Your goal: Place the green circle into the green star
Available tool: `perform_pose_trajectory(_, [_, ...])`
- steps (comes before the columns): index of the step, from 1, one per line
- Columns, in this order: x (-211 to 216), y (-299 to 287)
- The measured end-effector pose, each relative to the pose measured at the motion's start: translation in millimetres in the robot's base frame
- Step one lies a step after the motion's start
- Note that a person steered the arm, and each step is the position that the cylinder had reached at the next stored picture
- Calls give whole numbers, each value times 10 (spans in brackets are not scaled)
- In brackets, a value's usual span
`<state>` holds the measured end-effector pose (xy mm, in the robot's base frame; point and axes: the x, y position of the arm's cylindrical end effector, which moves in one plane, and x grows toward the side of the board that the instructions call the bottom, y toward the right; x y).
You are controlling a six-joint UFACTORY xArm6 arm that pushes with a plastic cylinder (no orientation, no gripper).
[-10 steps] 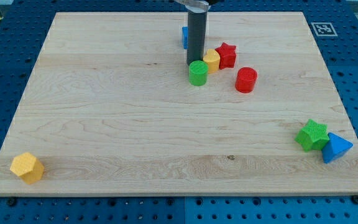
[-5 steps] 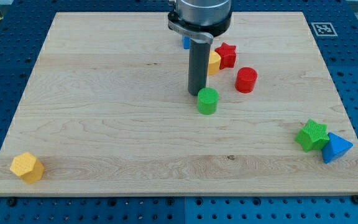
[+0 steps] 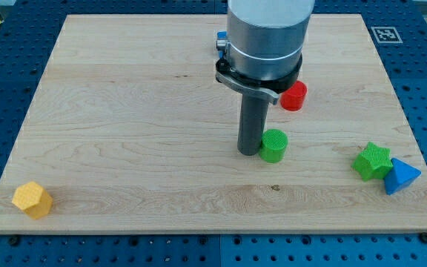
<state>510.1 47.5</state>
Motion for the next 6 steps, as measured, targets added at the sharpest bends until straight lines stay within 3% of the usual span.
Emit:
perform_pose_trajectory(3, [-137,95])
perform_pose_trajectory(6, [563,888])
